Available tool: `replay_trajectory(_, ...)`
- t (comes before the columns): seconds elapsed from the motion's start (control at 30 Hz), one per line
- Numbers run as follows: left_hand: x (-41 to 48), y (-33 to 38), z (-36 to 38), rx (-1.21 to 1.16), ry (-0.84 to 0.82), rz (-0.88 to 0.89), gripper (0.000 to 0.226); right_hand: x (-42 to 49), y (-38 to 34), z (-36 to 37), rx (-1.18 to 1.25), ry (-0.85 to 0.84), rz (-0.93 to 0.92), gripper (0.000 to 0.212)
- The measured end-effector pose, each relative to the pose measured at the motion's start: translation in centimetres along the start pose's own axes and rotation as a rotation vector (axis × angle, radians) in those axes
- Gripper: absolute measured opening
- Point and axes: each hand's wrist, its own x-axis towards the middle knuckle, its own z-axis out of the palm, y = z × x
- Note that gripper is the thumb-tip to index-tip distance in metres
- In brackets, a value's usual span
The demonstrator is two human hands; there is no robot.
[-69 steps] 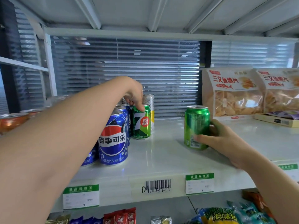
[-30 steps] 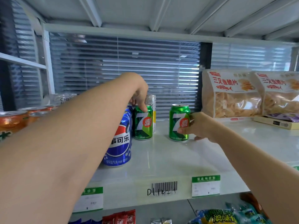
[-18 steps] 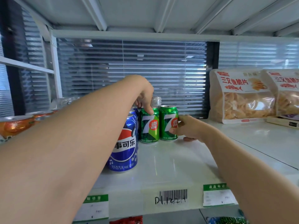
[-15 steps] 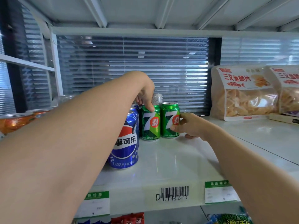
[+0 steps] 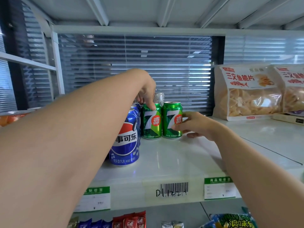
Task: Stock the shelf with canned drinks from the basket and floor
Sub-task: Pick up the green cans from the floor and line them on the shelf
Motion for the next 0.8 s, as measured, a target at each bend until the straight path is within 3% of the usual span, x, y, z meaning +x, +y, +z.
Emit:
replay_trajectory(0.1, -0.7, 0.3, 0.2, -0.014, 0.019, 0.004, 0.059, 0.1, -0.1, -0.3, 0.054, 0.015, 0.022, 0.063)
replay_trajectory(0.23, -2.0, 0.5, 0.2, 0.118, 0.099, -0.001, 0.067, -0.3, -0.1, -0.3, 0.068, 0.013, -0.008, 0.051)
replay_trajectory(0.37, -4.0, 0.4, 0.3, 0.203, 0.274, 0.002, 0.071, -1.1, -0.5, -0.3, 0.111, 0.128, -0.087, 0.069)
replay_trajectory(0.47, -6.8, 0.1, 0.3, 0.028, 0.426, 0.087, 0.059, -2.7, -1.5, -0.6, 0.163, 0.303, -0.254, 0.062)
replay_trajectory(0.6, -10.6, -1.3, 0.6, -0.224, 0.580, 0.166, 0.044, -5.2, -5.4, -2.0, 0.036, 0.514, -0.363, 0.038)
replay_trajectory(0.8, -17.1, -3.0, 3.4, -0.632, 0.942, 0.203, 0.029, -10.1, -12.9, 3.0, 0.169, 0.479, -0.521, 0.033)
